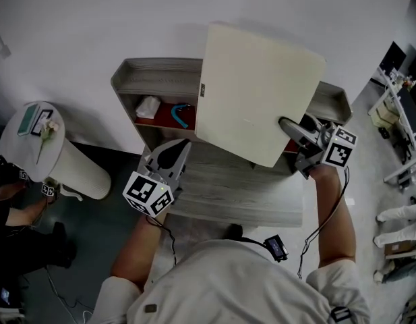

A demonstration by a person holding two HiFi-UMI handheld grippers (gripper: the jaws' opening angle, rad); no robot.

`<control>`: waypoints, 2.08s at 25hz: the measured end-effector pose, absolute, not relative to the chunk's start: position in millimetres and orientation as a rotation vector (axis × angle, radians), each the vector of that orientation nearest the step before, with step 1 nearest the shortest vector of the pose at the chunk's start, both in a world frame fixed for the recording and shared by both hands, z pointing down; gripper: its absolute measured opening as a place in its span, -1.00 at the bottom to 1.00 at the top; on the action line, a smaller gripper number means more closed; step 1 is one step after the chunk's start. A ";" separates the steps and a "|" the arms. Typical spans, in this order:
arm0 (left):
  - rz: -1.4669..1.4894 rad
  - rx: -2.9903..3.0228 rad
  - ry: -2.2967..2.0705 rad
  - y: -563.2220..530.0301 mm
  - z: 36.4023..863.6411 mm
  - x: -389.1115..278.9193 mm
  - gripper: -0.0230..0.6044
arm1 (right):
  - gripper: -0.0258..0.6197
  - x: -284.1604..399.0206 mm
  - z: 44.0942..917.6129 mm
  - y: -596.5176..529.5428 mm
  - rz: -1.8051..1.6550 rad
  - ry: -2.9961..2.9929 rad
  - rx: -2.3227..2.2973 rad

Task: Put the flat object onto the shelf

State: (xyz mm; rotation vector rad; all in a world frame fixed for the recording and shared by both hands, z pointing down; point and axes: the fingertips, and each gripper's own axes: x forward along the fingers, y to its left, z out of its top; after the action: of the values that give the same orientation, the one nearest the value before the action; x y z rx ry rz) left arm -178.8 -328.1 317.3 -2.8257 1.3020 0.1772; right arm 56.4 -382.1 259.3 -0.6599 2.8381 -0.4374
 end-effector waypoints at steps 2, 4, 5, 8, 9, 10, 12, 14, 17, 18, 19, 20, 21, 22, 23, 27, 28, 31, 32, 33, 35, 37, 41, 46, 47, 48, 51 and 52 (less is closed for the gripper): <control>0.180 -2.811 1.303 -331.9 318.6 -176.8 -0.88 | -0.05 57.4 251.8 -387.5 -0.386 2.849 -0.645; 0.188 -2.791 1.303 -330.8 324.0 -175.0 -0.88 | -0.05 57.7 249.8 -387.7 -0.334 2.861 -0.626; 0.192 -2.780 1.303 -329.4 327.4 -173.9 -0.88 | -0.05 57.9 250.0 -387.3 -0.313 2.865 -0.614; 0.205 -2.753 1.310 -331.3 333.3 -170.8 -0.88 | -0.05 59.1 247.7 -391.5 -0.258 2.877 -0.589; 0.206 -2.749 1.314 -338.8 329.3 -169.6 -0.88 | -0.05 59.5 241.5 -400.0 -0.244 2.882 -0.583; 0.206 -2.748 1.319 -350.4 321.7 -168.2 -0.88 | -0.05 59.7 231.7 -412.6 -0.234 2.888 -0.577; 0.204 -2.749 1.328 -374.4 304.5 -165.9 -0.88 | -0.05 59.2 210.5 -438.7 -0.215 2.899 -0.562; 0.206 -2.745 1.334 -385.5 299.3 -163.5 -0.88 | -0.05 58.5 200.7 -450.9 -0.187 2.905 -0.544; 0.204 -2.733 1.333 -391.2 303.9 -156.7 -0.88 | -0.05 60.8 198.2 -458.1 -0.137 2.910 -0.523; 0.201 -2.729 1.333 -394.7 303.7 -154.2 -0.88 | -0.05 62.4 196.1 -462.2 -0.119 2.912 -0.520; 0.197 -2.727 1.336 -399.3 302.3 -152.1 -0.88 | -0.05 63.7 193.3 -467.7 -0.104 2.915 -0.517; 0.190 -2.726 1.340 -404.8 300.9 -151.2 -0.88 | -0.05 64.0 190.8 -474.4 -0.094 2.918 -0.514; 0.182 -2.728 1.346 -411.6 300.2 -151.9 -0.88 | -0.05 62.9 189.4 -482.3 -0.087 2.922 -0.511; 0.174 -2.732 1.352 -419.4 300.6 -153.7 -0.88 | -0.05 60.7 189.0 -491.3 -0.083 2.927 -0.508; 0.165 -2.738 1.358 -427.5 302.0 -155.3 -0.88 | -0.05 58.7 189.9 -500.7 -0.080 2.933 -0.506; 0.133 -2.759 1.370 -444.6 313.7 -150.1 -0.88 | -0.05 60.6 198.5 -522.5 -0.080 2.934 -0.495; 0.126 -2.762 1.370 -447.1 316.0 -148.5 -0.88 | -0.05 60.7 200.6 -525.4 -0.077 2.932 -0.493; 0.109 -2.769 1.371 -454.6 319.5 -141.8 -0.88 | -0.05 62.5 206.9 -532.7 -0.067 2.933 -0.490; 0.104 -2.771 1.372 -457.3 320.3 -139.2 -0.88 | -0.05 63.8 209.1 -535.0 -0.066 2.933 -0.489; 0.100 -2.772 1.374 -459.9 321.2 -136.9 -0.88 | -0.05 65.1 211.4 -537.3 -0.065 2.933 -0.488; 0.092 -2.776 1.375 -464.9 322.6 -132.8 -0.88 | -0.05 67.4 215.2 -541.0 -0.061 2.929 -0.486; 0.086 -2.780 1.371 -469.2 322.9 -127.6 -0.88 | -0.05 69.2 217.3 -543.1 -0.047 2.927 -0.482; 0.072 -2.786 1.362 -475.2 323.7 -114.1 -0.88 | -0.05 70.6 220.7 -546.1 -0.031 2.924 -0.461; 0.063 -2.793 1.357 -478.4 323.3 -104.6 -0.88 | -0.05 71.4 224.8 -549.2 -0.043 2.921 -0.445; 0.062 -2.791 1.359 -479.2 323.0 -104.5 -0.88 | -0.05 71.4 224.9 -549.5 -0.040 2.919 -0.441; 0.061 -2.790 1.362 -480.1 323.1 -104.6 -0.88 | -0.05 71.7 224.9 -549.6 -0.034 2.918 -0.438; 0.056 -2.796 1.371 -480.4 325.9 -104.9 -0.88 | -0.04 72.2 226.7 -549.6 -0.021 2.917 -0.436; 0.056 -2.797 1.373 -480.5 326.2 -105.0 -0.88 | -0.03 72.2 227.0 -550.2 -0.023 2.913 -0.437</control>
State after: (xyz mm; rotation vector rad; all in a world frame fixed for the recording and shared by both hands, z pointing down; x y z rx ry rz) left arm -105.0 -480.5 326.2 -2.7967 1.3728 0.0558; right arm 72.2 -550.2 227.0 -0.4366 2.9131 -0.0230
